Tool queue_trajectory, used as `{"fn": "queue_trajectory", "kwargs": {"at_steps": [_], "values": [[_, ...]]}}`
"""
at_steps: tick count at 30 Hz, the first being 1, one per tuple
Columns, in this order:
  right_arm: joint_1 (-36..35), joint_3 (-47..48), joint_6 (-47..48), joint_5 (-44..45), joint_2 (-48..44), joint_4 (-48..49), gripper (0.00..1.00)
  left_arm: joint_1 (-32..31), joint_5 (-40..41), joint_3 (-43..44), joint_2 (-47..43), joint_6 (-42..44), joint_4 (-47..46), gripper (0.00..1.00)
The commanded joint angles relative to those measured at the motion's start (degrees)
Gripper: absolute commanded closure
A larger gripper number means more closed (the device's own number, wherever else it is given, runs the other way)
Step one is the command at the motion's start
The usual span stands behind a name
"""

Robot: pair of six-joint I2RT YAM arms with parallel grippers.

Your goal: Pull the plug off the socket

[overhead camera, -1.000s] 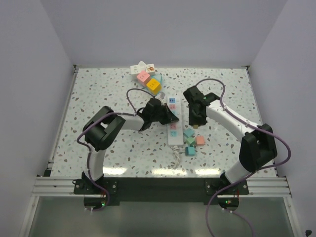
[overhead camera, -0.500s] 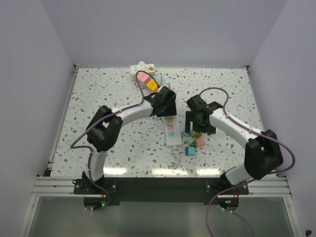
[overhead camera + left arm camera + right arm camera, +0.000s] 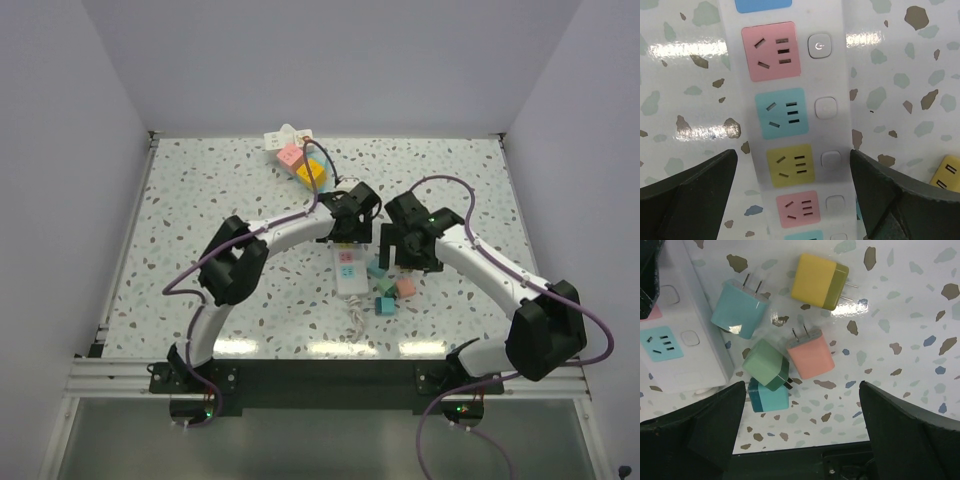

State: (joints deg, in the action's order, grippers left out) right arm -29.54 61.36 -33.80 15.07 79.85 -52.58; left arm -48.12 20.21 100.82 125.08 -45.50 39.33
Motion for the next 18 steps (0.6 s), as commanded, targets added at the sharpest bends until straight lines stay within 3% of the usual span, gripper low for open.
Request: {"fn": "queue_trajectory", "kwargs": {"at_steps": [1, 6, 9, 13, 16, 17, 18], "values": [[0.10, 1.39, 0.14, 0.40, -1.81, -1.30, 0.01, -0.57, 0.36, 1.04, 1.21, -0.65, 1.80, 0.00], [0.10, 1.83, 0.58, 0.14, -2.07, -1.21, 0.01, -0.40, -2.70, 6.50, 7.37, -3.46, 7.08, 0.00], [0.18, 1.83, 0.75, -0.13, -2.07, -1.12, 0.01, -0.40, -6.04, 2.12, 6.85, -4.25, 0.67, 0.00], [0.45, 1.92, 1.02, -0.57, -2.42, -1.04, 0.01, 0.48, -5.71, 0.36, 7.56, -6.36, 1.89, 0.01], [0.62, 2.27, 1.37, -0.92, -2.95, -0.95, 0.02, 2.06, -5.70, -8.85, 1.61, -5.75, -2.67, 0.31], [0.71, 2.62, 1.37, -1.01, -2.95, -1.04, 0.02, 2.59, -5.79, -11.75, -0.51, -5.31, -5.47, 0.52], [0.97, 2.80, 1.46, -1.27, -2.95, -1.12, 0.03, 3.20, -5.71, -17.18, -4.89, -4.70, -6.19, 0.64]]}}
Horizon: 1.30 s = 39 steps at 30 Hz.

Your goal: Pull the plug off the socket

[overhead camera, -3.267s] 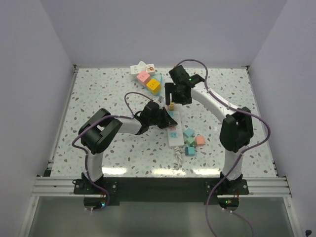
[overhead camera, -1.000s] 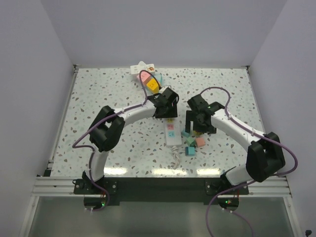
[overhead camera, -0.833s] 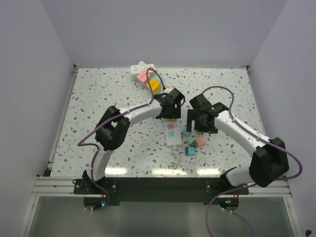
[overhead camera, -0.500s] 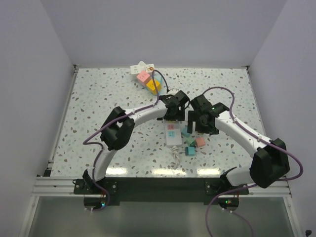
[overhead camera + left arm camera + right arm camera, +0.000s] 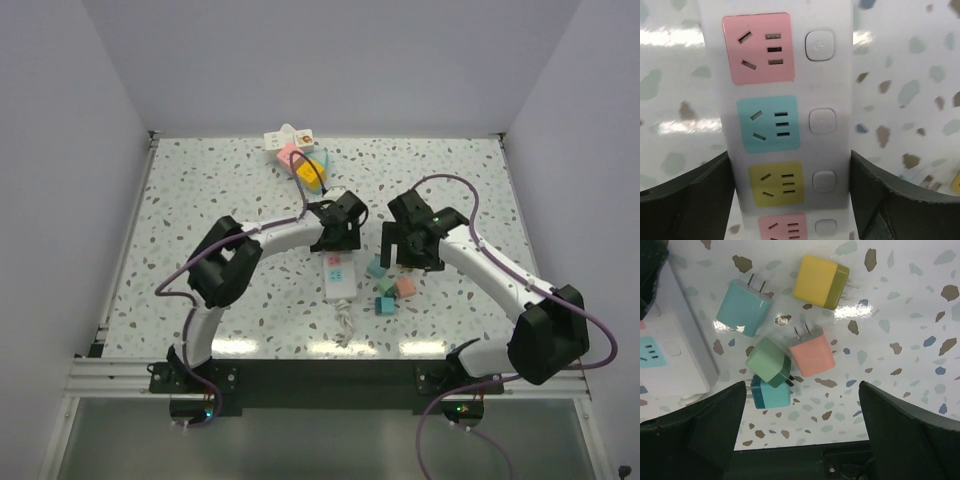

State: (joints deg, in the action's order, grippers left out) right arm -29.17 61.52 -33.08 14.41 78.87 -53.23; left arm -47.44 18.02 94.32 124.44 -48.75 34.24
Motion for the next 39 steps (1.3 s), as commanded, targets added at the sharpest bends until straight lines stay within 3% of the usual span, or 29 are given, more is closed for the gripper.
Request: {"fn": "queue_trajectory", "kwargs": {"at_steps": [1, 2, 6, 9, 12, 17, 21, 24, 29, 30, 33, 34, 35, 36, 37, 39], "values": [[0.69, 2.82, 0.82, -1.14, -1.97, -0.56, 0.03, 4.01, -3.35, -13.26, -6.38, -0.65, -1.45, 0.88], [0.69, 3.34, 0.91, -1.32, -2.05, -0.56, 0.03, 4.89, -3.00, -15.99, -8.41, -0.56, -0.93, 0.99], [0.78, 4.14, 1.09, -2.81, -1.27, 0.05, 0.04, 11.57, -4.30, -33.01, -22.09, 2.16, -1.02, 1.00], [0.78, 4.14, 1.44, -3.95, 0.05, 1.20, 0.04, 19.03, -2.74, -39.71, -29.40, 4.36, 0.48, 1.00], [0.78, 4.05, 1.79, -5.35, 1.89, 2.60, 0.04, 30.44, -2.73, -40.28, -31.54, 8.75, 1.09, 1.00], [0.78, 4.92, 2.49, -6.06, 4.18, 4.10, 0.04, 40.22, 2.37, -33.25, -26.63, 18.15, 4.87, 1.00], [0.78, 5.63, 2.85, -5.63, 4.80, 5.24, 0.04, 49.43, -0.70, -31.65, -23.55, 22.38, 3.82, 1.00], [0.78, 6.07, 2.93, -5.10, 6.03, 5.42, 0.02, 53.49, -3.08, -34.37, -23.63, 24.14, 3.12, 1.00], [0.78, 5.81, 2.85, -7.46, 7.17, 7.79, 0.02, 54.47, -3.34, -38.94, -26.44, 24.76, 2.76, 1.00], [0.78, 6.07, 2.93, -8.08, 7.26, 8.32, 0.02, 54.47, -3.60, -39.13, -27.84, 24.76, 2.85, 0.97], [0.78, 8.17, 4.42, -12.73, 8.84, 10.86, 0.02, 54.47, -4.48, -38.69, -31.36, 24.32, 3.64, 0.69], [0.87, 10.36, 6.43, -14.31, 9.63, 11.39, 0.02, 54.47, -4.49, -38.43, -32.41, 24.06, 4.08, 0.46], [0.87, 11.94, 7.67, -16.59, 10.68, 11.57, 0.02, 54.38, -4.57, -37.82, -33.47, 23.97, 4.34, 0.36], [0.78, 13.70, 8.90, -19.40, 13.91, 11.31, 0.02, 54.47, -4.40, -37.46, -35.39, 23.79, 4.69, 0.13], [0.78, 18.59, 10.74, -20.03, 15.68, 10.00, 0.01, 54.38, -4.31, -37.11, -36.19, 23.70, 5.22, 0.02], [0.69, 22.93, 12.51, -19.43, 20.33, 8.23, 0.02, 54.47, -4.31, -35.36, -38.04, 23.53, 6.10, 0.00]]}}
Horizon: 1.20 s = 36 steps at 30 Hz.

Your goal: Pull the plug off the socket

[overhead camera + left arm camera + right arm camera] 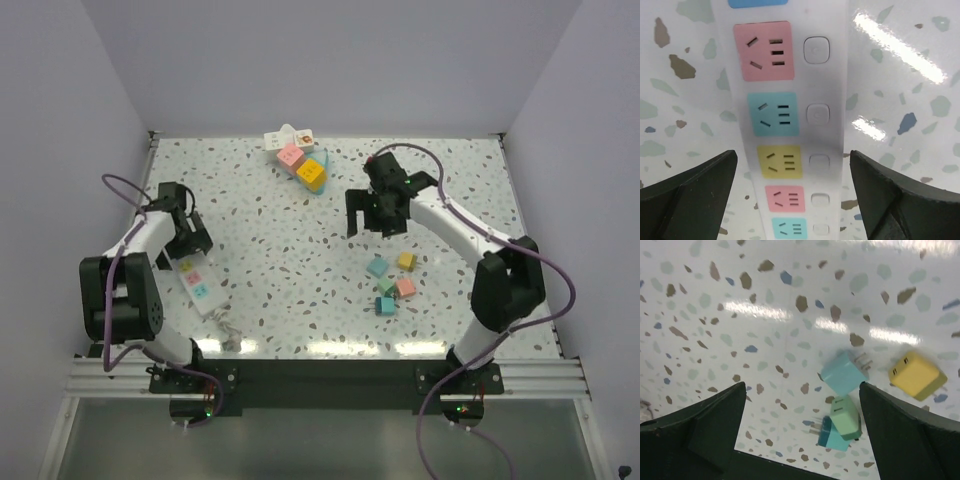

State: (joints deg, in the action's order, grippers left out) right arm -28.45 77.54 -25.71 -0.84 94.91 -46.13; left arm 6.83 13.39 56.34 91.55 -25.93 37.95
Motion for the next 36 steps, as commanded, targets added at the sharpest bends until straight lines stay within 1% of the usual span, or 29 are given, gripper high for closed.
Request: {"fn": "queue_trajectory", "kwargs": {"at_steps": [1, 2, 3, 4, 6, 7, 8, 10, 11, 12, 14, 15, 19, 21, 24, 26, 28, 29, 30, 32, 33, 35, 36], "values": [[-0.03, 10.49, 6.45, -3.56, 5.88, 1.39, 0.02, 0.20, 0.58, 3.42, -5.67, 0.62, 3.61, 0.00], [-0.12, 12.62, 6.99, -2.94, 7.29, 1.83, 0.02, 0.20, -0.02, 4.82, -6.20, 0.71, 3.97, 0.00], [-0.29, 15.07, 8.82, -1.11, 11.04, 1.57, 0.02, 0.20, -0.29, 5.71, -7.42, 0.88, 4.49, 0.00], [-0.47, 20.84, 9.88, -0.40, 13.00, 0.96, 0.02, 0.20, -0.55, 6.67, -8.05, 0.88, 5.63, 0.00], [-1.17, 26.32, 12.69, 0.75, 17.21, 0.51, 0.02, 0.11, -2.57, 8.96, -10.59, 0.62, 5.99, 0.00], [-1.52, 29.92, 13.92, 3.80, 20.37, 1.47, 0.02, 0.20, -4.14, 9.31, -11.47, 0.53, 5.12, 0.00], [-2.57, 31.17, 15.16, 4.79, 22.05, 3.22, 0.01, 0.20, -8.34, 9.23, -13.65, 0.36, 4.42, 0.00], [-3.28, 35.02, 19.88, 6.72, 26.61, 7.44, 0.01, 0.11, -13.10, 8.27, -15.78, -0.08, 1.01, 0.00], [-3.89, 36.18, 21.48, 6.73, 27.94, 9.98, 0.01, 0.11, -18.17, 6.61, -17.70, -0.08, -0.41, 0.00], [-4.07, 37.24, 24.11, 6.64, 29.18, 11.31, 0.01, 0.11, -19.87, 5.64, -18.59, -0.43, -1.64, 0.00], [-4.16, 39.35, 25.45, 5.16, 32.25, 14.99, 0.01, 0.03, -22.42, 2.92, -20.52, -0.70, -4.20, 0.00], [-4.25, 39.88, 27.19, 4.63, 33.39, 16.23, 0.01, 0.11, -22.96, 2.21, -20.97, -0.70, -4.73, 0.00], [-4.25, 42.95, 28.53, 2.51, 37.44, 20.81, 0.01, 0.11, -25.16, -1.74, -22.20, -0.52, -6.48, 0.00], [-4.51, 44.01, 28.79, 5.57, 39.90, 23.18, 0.01, 0.11, -24.81, -3.24, -21.85, -0.87, -7.36, 0.00], [-4.86, 48.66, 29.14, 8.48, 44.02, 23.98, 0.01, 0.03, -24.46, -4.83, -19.75, -1.13, -9.56, 0.00], [-5.04, 50.52, 29.14, 9.36, 45.09, 25.55, 0.01, 0.11, -26.64, -5.53, -17.73, -1.57, -13.16, 0.03], [-5.21, 50.26, 29.58, 11.72, 45.36, 27.31, 0.01, 0.11, -29.28, -5.97, -16.58, -3.50, -18.77, 0.12], [-5.39, 50.17, 29.76, 12.26, 45.53, 28.80, 0.01, -0.06, -32.69, -5.80, -15.27, -4.12, -20.53, 0.16], [-5.39, 50.69, 30.02, 12.18, 45.62, 29.08, 0.01, -0.58, -33.77, -5.80, -14.65, -5.78, -24.12, 0.26], [-5.39, 51.05, 30.37, 11.74, 46.32, 29.60, 0.01, -2.51, -34.22, -4.84, -11.50, -7.20, -25.91, 0.40], [-5.39, 51.13, 30.37, 11.57, 46.50, 29.69, 0.01, -3.31, -34.22, -4.22, -9.91, -7.81, -25.74, 0.54], [-5.39, 51.22, 30.29, 10.52, 46.85, 29.43, 0.01, -5.85, -32.13, -2.21, -5.62, -8.52, -23.81, 0.75], [-5.39, 51.14, 29.94, 10.25, 46.94, 29.34, 0.01, -6.30, -30.98, -1.93, -4.46, -9.30, -21.45, 0.98]]}}
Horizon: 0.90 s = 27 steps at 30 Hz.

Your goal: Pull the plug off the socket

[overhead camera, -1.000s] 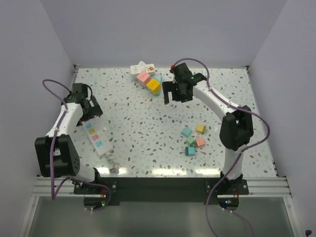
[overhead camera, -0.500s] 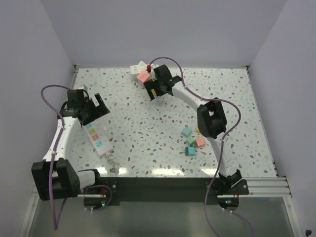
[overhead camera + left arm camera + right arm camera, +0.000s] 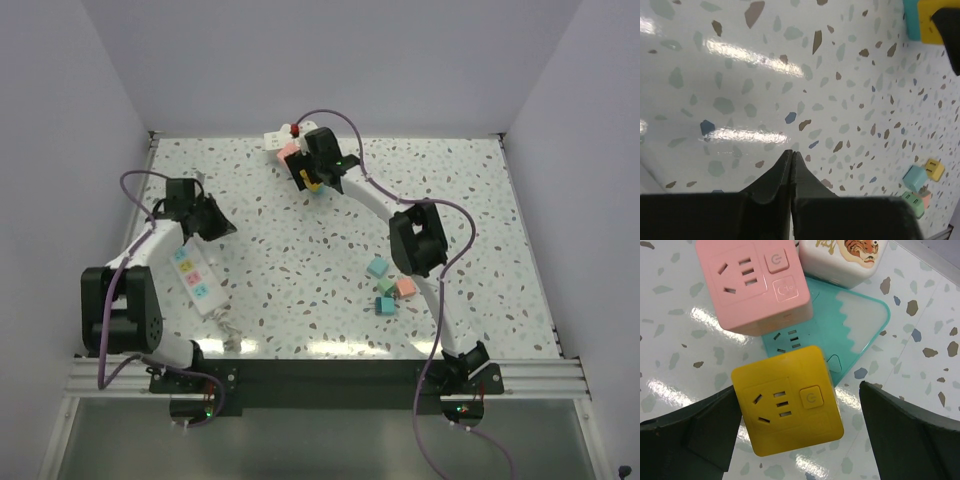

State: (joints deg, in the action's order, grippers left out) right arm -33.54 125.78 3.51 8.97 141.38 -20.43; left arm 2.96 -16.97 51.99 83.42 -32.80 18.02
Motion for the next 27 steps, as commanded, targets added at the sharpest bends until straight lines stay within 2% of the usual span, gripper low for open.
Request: {"fn": "queue_trajectory", "kwargs": {"at_steps": [1, 3, 10, 15, 19, 24, 27], "values": [[-0.21, 2.81, 0.62, 0.00, 0.47, 3.29, 0.02, -2.43, 0.70, 2.59, 4.55, -3.06, -0.37, 1.00], [-0.21, 2.46, 0.19, -0.97, 0.47, 2.67, 0.02, -4.72, 3.34, 1.20, 5.62, -4.46, 1.39, 1.00], [-0.21, -0.26, -1.66, -0.80, -1.37, 1.09, 0.05, -4.54, 13.52, -4.96, 2.90, -5.96, 8.51, 1.00], [-0.21, -3.34, -2.10, -1.32, -4.27, 0.74, 0.07, -2.96, 16.80, -6.63, -1.14, -5.00, 14.23, 1.00], [-0.21, -3.61, -2.10, -1.76, -4.80, -0.75, 0.11, -0.33, 22.75, -7.60, -3.26, -3.16, 19.93, 1.00], [-0.21, -4.57, -2.45, -1.68, -6.29, -0.58, 0.15, 0.91, 25.93, -9.88, -6.16, -2.36, 22.23, 1.00], [-0.21, -4.66, -2.45, -1.59, -7.26, -0.32, 0.15, 1.26, 26.72, -7.69, -6.42, -2.27, 25.12, 1.00]]}}
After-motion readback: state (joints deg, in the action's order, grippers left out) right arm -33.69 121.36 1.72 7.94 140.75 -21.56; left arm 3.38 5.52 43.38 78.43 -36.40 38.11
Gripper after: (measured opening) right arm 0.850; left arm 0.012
